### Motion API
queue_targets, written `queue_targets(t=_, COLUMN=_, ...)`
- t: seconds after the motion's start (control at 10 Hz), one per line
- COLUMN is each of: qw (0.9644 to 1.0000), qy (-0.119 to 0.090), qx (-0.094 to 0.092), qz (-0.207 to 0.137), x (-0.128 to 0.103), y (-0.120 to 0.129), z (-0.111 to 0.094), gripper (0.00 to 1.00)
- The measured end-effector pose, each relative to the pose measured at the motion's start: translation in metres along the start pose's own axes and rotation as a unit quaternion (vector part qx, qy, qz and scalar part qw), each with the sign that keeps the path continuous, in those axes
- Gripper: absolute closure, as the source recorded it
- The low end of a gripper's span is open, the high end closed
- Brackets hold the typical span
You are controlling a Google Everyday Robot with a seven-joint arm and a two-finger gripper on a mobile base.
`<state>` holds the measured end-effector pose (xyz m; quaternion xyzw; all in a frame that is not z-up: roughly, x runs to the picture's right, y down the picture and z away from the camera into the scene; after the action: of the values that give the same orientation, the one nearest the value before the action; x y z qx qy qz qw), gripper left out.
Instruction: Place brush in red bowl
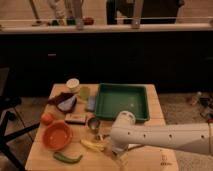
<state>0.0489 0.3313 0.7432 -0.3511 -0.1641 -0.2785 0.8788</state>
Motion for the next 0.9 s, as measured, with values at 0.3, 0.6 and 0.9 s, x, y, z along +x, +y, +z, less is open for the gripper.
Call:
queue_targets(t=0.3, qw=0.9996, qy=0.003, qx=0.001, qz=0.028, x=0.016, y=-0.005, z=0.000, gripper=0.20)
queue_targets(t=0.6, qw=0.9980, qy=0.004, qx=0.006, qz=0.063, x=0.039, y=-0.002, z=-0.001, gripper=0.20)
queue_targets(t=0.9, qw=0.9961, qy=0.007, qx=0.010, qz=0.087, x=0.061, y=0.009, z=-0.006, gripper=0.20)
